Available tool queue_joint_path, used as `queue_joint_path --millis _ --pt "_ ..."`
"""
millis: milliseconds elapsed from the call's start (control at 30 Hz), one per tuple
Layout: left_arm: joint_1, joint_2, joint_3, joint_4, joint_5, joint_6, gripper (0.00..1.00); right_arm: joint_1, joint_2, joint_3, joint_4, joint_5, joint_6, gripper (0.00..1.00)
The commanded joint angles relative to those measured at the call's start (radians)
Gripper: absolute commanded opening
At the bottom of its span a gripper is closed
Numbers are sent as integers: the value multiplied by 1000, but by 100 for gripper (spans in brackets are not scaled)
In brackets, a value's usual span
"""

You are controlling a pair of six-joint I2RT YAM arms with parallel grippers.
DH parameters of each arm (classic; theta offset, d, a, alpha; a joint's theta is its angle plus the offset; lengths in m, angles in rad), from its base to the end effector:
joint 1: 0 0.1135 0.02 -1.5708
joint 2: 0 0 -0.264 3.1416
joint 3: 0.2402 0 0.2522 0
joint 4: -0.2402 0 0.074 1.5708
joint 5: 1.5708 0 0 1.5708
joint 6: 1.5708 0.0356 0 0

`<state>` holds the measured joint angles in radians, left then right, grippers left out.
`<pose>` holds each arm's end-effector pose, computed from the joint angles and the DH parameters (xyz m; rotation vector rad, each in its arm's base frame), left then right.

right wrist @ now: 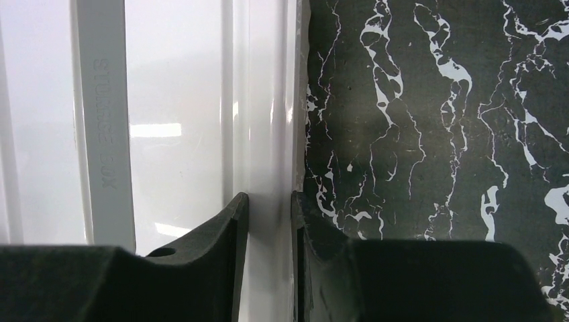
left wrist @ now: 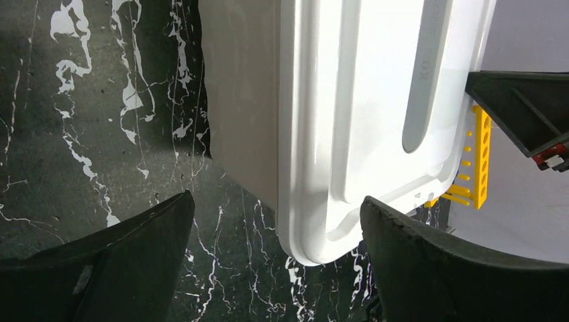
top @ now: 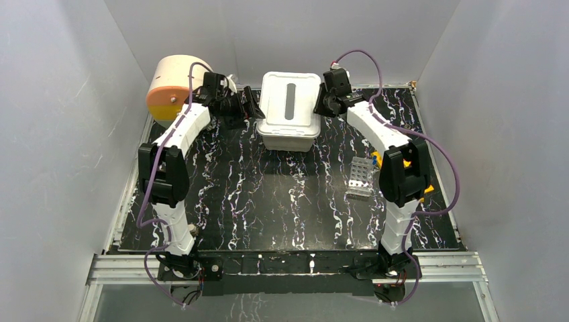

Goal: Organize the chemistry lab equipment

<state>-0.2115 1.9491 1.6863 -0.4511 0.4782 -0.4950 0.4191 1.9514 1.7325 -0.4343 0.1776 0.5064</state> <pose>0.4360 -0.1104 0.2840 -0.0727 2.3543 -0.9053 0.4198 0.1801 0.2977 0.1951 2.2216 0.3138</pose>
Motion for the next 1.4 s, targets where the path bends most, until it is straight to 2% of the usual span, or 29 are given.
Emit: queue_joint_path --millis 0,167,367,533,833,900,1033,1233,1367 --pt "1 -64 37 -15 -7 29 94 -43 -22 4 -7 -51 21 26" --pt "2 -34 30 -36 -42 32 94 -47 46 82 -91 -46 26 48" --pt "1 3 26 -59 -64 35 93 -47 66 91 -101 -40 1 58" --pt "-2 20 13 -96 -110 32 90 -49 106 106 -120 -126 -29 58" --pt "-21 66 66 -132 -135 35 94 -73 160 124 -167 -152 27 44" --pt "-21 76 75 -141 -141 35 95 -85 181 139 -197 -170 52 45" --pt "-23 93 86 -150 -148 36 96 -104 214 157 -223 -240 65 52" --pt "-28 100 93 -155 -170 33 97 -103 230 182 -240 -271 42 56" --pt "-30 99 105 -160 -181 28 97 -105 285 269 -327 -272 41 43"
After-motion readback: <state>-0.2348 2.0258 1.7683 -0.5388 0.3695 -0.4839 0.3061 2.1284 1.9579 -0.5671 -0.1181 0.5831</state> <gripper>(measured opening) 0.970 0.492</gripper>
